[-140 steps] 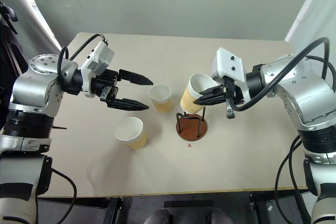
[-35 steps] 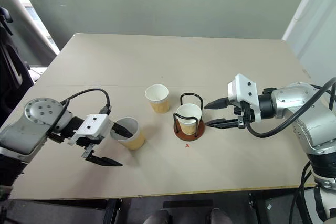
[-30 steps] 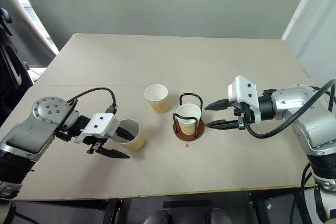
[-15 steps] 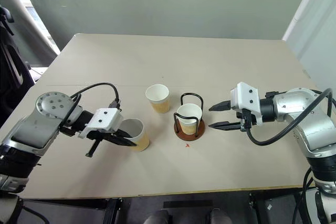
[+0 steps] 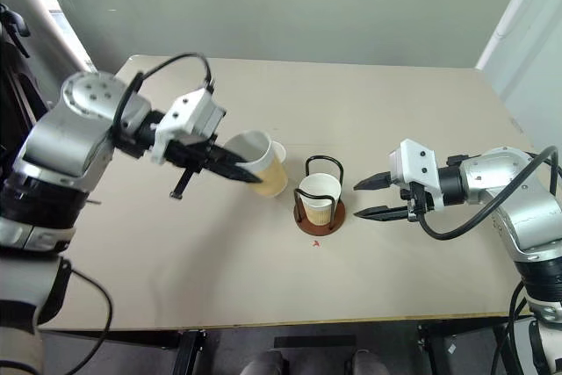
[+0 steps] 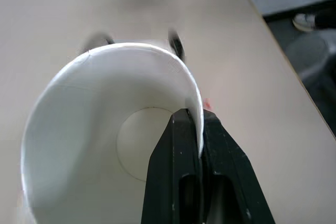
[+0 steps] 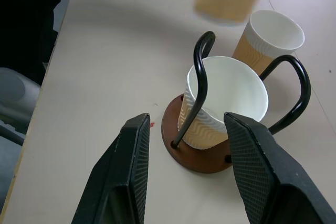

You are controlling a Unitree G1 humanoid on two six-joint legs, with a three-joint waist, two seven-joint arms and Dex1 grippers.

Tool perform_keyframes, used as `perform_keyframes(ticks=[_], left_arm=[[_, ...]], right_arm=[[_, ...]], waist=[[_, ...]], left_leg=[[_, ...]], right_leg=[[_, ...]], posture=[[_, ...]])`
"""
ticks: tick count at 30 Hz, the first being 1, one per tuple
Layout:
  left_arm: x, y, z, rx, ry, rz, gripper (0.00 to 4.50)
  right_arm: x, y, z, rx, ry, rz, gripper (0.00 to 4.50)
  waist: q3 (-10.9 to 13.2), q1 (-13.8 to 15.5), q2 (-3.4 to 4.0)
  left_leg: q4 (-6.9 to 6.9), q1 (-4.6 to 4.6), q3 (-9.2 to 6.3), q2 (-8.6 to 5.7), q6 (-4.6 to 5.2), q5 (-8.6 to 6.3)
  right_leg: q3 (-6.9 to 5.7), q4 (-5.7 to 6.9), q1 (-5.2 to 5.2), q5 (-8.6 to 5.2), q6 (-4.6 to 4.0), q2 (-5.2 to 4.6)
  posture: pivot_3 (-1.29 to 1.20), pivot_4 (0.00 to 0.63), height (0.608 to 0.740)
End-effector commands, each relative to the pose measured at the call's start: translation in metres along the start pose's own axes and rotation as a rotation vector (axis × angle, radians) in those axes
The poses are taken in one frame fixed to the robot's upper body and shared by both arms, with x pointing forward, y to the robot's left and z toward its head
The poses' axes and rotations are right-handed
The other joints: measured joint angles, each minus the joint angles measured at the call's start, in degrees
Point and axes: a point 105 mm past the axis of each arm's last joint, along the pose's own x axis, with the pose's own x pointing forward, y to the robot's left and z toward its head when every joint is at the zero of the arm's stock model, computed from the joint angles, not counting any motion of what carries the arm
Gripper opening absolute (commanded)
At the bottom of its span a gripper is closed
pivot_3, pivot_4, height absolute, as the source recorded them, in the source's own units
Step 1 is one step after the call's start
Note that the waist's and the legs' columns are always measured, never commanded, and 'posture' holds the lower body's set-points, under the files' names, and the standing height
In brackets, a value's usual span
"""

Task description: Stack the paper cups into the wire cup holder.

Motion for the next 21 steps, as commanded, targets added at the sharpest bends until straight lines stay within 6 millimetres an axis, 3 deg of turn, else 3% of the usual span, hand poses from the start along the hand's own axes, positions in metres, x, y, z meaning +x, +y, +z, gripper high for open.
perform_keyframes(ticks=[1,8,21], left_arm=[[0.0,0.004,0.021,0.029,-0.062,-0.033,0.05],[0.012,0.013,0.032,0.052,-0.095,-0.059,0.05],[0.035,0.022,0.015,0.119,-0.059,-0.067,0.05]], right_arm=[[-0.007,-0.001,0.004,-0.033,0.009,-0.019,2.2],[-0.008,0.0,-0.001,-0.031,0.031,-0.025,2.2],[-0.007,0.003,-0.001,-0.033,0.032,-0.034,2.2]], waist=[[0.0,0.0,0.0],[0.0,0.0,0.0],[0.0,0.4,0.0]], left_leg=[[-0.01,0.0,0.0,0.0,0.0,0.0],[-0.01,0.0,0.0,0.01,0.0,0.0],[0.07,0.0,-0.02,0.0,0.02,0.0]], right_leg=[[0.0,0.01,0.02,0.01,0.02,0.0],[0.01,-0.07,0.08,0.07,0.13,0.02],[0.01,-0.11,0.16,0.13,0.24,0.03]], posture=[[0.0,0.15,0.74],[0.0,0.15,0.74],[0.0,0.15,0.74]])
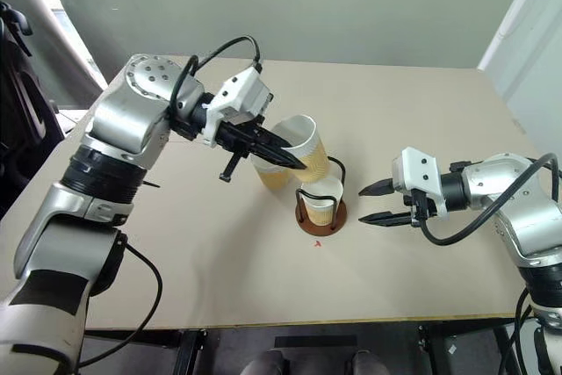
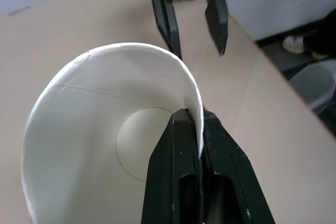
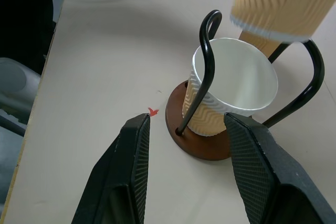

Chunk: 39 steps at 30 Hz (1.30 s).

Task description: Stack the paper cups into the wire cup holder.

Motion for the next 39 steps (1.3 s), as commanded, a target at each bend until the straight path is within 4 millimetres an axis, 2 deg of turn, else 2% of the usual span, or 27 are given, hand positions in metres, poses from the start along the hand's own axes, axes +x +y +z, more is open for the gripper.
perform_keyframes(ticks=[1,27,31,39], left_arm=[[-0.001,0.001,0.003,0.065,0.01,-0.008,0.05],[0.02,-0.011,-0.01,0.029,0.021,-0.098,0.05],[0.021,-0.009,-0.01,0.029,0.016,-0.096,0.96],[0.02,-0.01,-0.012,0.027,0.022,-0.091,3.92]], right_arm=[[-0.006,-0.002,0.01,-0.053,-0.003,-0.03,2.2],[-0.006,-0.002,0.006,-0.059,0.021,-0.043,2.2],[-0.006,-0.003,0.005,-0.056,0.028,-0.046,2.2],[-0.006,-0.003,0.004,-0.055,0.034,-0.048,2.2]], waist=[[0.0,0.0,0.0],[0.0,0.6,0.0],[0.0,0.6,0.0],[0.0,0.6,0.0]], left_leg=[[0.0,0.0,0.0,0.0,0.0,0.0],[0.03,0.0,0.02,0.0,0.01,0.0],[0.04,0.0,0.02,0.0,0.01,0.0],[0.04,0.0,0.02,0.0,0.01,0.0]], right_leg=[[0.0,0.0,0.0,0.0,0.0,0.0],[0.0,0.0,0.02,0.02,0.04,0.02],[0.0,0.0,0.03,0.02,0.04,0.02],[0.0,0.0,0.03,0.03,0.05,0.02]], posture=[[0.0,0.15,0.74],[0.0,0.15,0.74],[0.0,0.15,0.74],[0.0,0.15,0.74]])
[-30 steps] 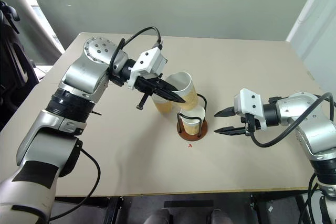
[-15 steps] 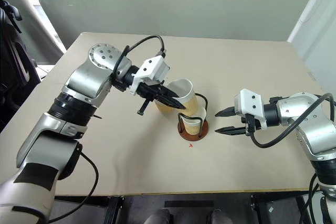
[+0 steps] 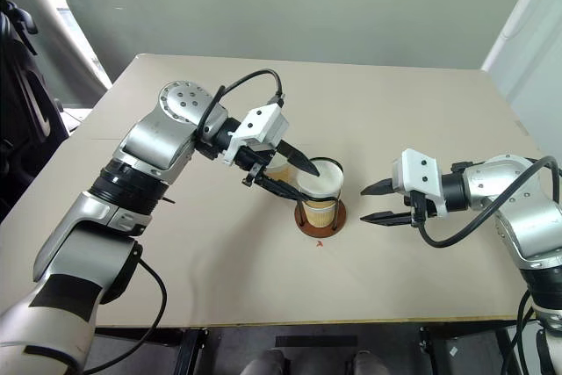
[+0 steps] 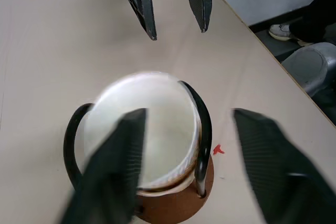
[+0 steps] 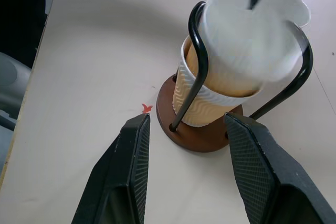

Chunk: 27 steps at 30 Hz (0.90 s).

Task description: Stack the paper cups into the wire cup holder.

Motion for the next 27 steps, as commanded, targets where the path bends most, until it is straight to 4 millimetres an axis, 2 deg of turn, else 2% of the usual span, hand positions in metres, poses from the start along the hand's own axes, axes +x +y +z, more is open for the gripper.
perform_keyframes(ticks=[1,2,6,10,14,21,27], left_arm=[[-0.004,-0.001,0.007,0.046,0.004,-0.016,4.23],[-0.005,0.0,0.007,0.049,0.003,-0.011,4.46],[-0.01,0.005,0.007,0.057,-0.003,0.035,4.46],[-0.028,0.021,0.003,0.086,0.023,0.184,4.46],[-0.05,0.034,-0.009,0.099,0.077,0.339,4.46],[-0.072,0.03,-0.041,0.09,0.195,0.426,4.46],[-0.069,0.02,-0.059,0.117,0.282,0.384,4.46]], right_arm=[[-0.005,-0.002,0.007,-0.04,0.004,-0.023,2.2],[-0.005,-0.002,0.007,-0.04,0.004,-0.023,2.2],[-0.005,-0.002,0.007,-0.04,0.005,-0.023,2.2],[-0.003,-0.003,0.011,-0.034,-0.016,-0.036,2.2],[0.003,-0.004,0.014,-0.029,-0.04,-0.052,2.2],[0.005,-0.003,0.013,-0.031,-0.038,-0.037,2.2],[0.006,-0.002,0.012,-0.027,-0.035,-0.023,2.2]], waist=[[0.0,0.0,0.0],[0.0,0.0,0.0],[0.0,0.0,0.0],[0.0,0.0,0.0],[0.0,-0.1,0.0],[0.0,0.0,0.0],[0.0,-0.1,0.0]], left_leg=[[0.0,0.0,0.0,0.0,0.0,0.0],[0.0,0.0,0.0,0.0,0.0,0.0],[0.0,0.0,0.0,0.0,0.0,0.0],[0.0,0.01,0.0,0.0,0.0,0.0],[0.0,0.02,0.0,0.02,0.0,0.0],[-0.01,0.01,-0.02,0.0,0.03,-0.01],[-0.03,0.01,-0.03,0.0,0.03,-0.02]], right_leg=[[0.0,0.0,0.0,0.0,0.0,0.0],[0.0,0.0,0.0,0.0,0.0,0.0],[0.0,0.0,0.0,0.0,0.0,0.0],[0.0,0.0,0.0,0.0,0.01,0.0],[0.01,-0.01,0.0,0.0,0.0,0.01],[0.01,-0.07,-0.01,0.0,0.0,0.01],[0.02,-0.08,-0.02,0.0,0.0,0.01]], posture=[[0.0,0.15,0.74],[0.0,0.15,0.74],[0.0,0.15,0.74],[0.0,0.15,0.74],[0.0,0.15,0.74],[0.0,0.15,0.74],[0.0,0.15,0.74]])
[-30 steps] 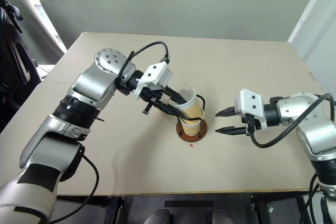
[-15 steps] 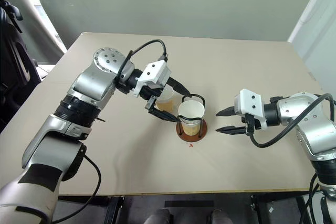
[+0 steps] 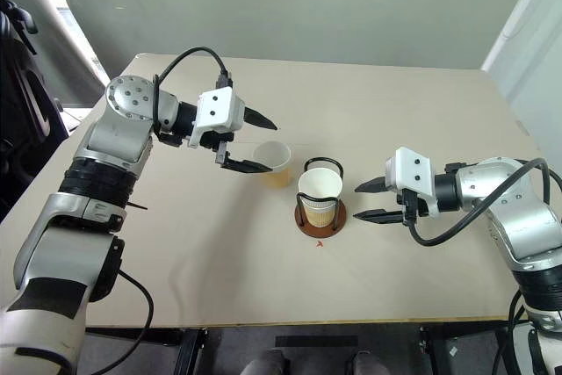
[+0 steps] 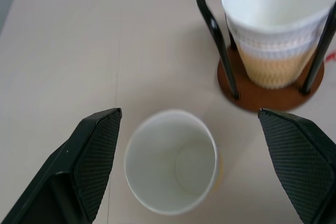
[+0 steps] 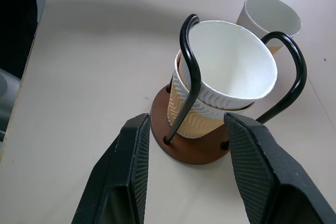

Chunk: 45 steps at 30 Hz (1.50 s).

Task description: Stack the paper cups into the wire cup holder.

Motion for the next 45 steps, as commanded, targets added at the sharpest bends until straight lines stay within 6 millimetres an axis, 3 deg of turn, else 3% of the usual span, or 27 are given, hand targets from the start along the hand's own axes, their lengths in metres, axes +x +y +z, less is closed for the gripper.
perform_keyframes(ticks=[1,12,13,16,26,36,41,45], left_arm=[[-0.003,-0.002,0.0,0.061,0.03,-0.002,4.46],[0.013,-0.013,-0.017,0.134,0.106,-0.044,4.46],[0.016,-0.015,-0.02,0.143,0.115,-0.05,4.31],[0.021,-0.019,-0.026,0.161,0.135,-0.062,3.54],[0.022,-0.019,-0.03,0.168,0.141,-0.068,0.01],[0.007,-0.009,-0.02,0.153,0.119,-0.062,0.01],[0.0,0.009,0.019,0.096,-0.02,-0.044,0.01],[-0.004,0.013,0.05,0.078,-0.123,-0.079,0.01]], right_arm=[[-0.002,-0.001,0.007,-0.034,-0.007,0.004,2.2],[-0.002,0.001,0.004,-0.032,0.008,-0.006,2.2],[-0.002,0.001,0.004,-0.032,0.009,-0.006,2.2],[-0.002,0.002,0.004,-0.032,0.009,-0.007,2.2],[-0.004,0.004,-0.002,-0.026,0.014,-0.008,2.2],[-0.008,0.008,-0.012,-0.016,0.023,0.002,2.2],[-0.011,0.006,-0.011,-0.022,0.027,0.002,2.2],[-0.015,-0.005,-0.004,-0.016,0.002,-0.03,2.2]], waist=[[0.0,0.0,0.0],[0.0,0.0,0.0],[0.0,0.0,0.0],[0.0,0.0,0.0],[0.0,0.0,0.0],[0.0,0.0,0.0],[0.0,0.1,0.0],[0.0,0.0,0.0]], left_leg=[[-0.01,0.0,0.0,0.0,0.0,0.0],[0.0,-0.01,0.0,-0.01,0.01,-0.01],[0.0,-0.01,-0.01,-0.01,0.01,-0.01],[-0.02,-0.01,0.0,-0.01,0.01,-0.01],[-0.03,-0.01,0.01,-0.01,0.02,-0.01],[-0.04,-0.02,0.03,-0.01,0.02,-0.01],[-0.03,-0.05,0.02,-0.02,0.02,-0.01],[-0.01,-0.09,0.07,-0.03,0.05,-0.03]], right_leg=[[0.0,0.0,-0.01,0.0,0.0,0.0],[0.0,0.01,-0.01,0.0,0.0,-0.01],[0.0,0.01,-0.01,0.0,0.0,-0.01],[0.01,0.01,-0.02,0.0,0.0,-0.01],[0.01,0.01,-0.03,0.0,-0.01,-0.01],[0.02,0.01,-0.03,0.0,-0.01,-0.01],[0.01,0.02,-0.03,0.0,0.0,-0.01],[0.01,0.02,-0.03,0.0,0.0,-0.02]], posture=[[0.0,0.15,0.74],[0.0,0.15,0.74],[0.0,0.15,0.74],[0.0,0.15,0.74],[0.0,0.15,0.74],[0.0,0.15,0.74],[0.0,0.15,0.74],[0.0,0.15,0.74]])
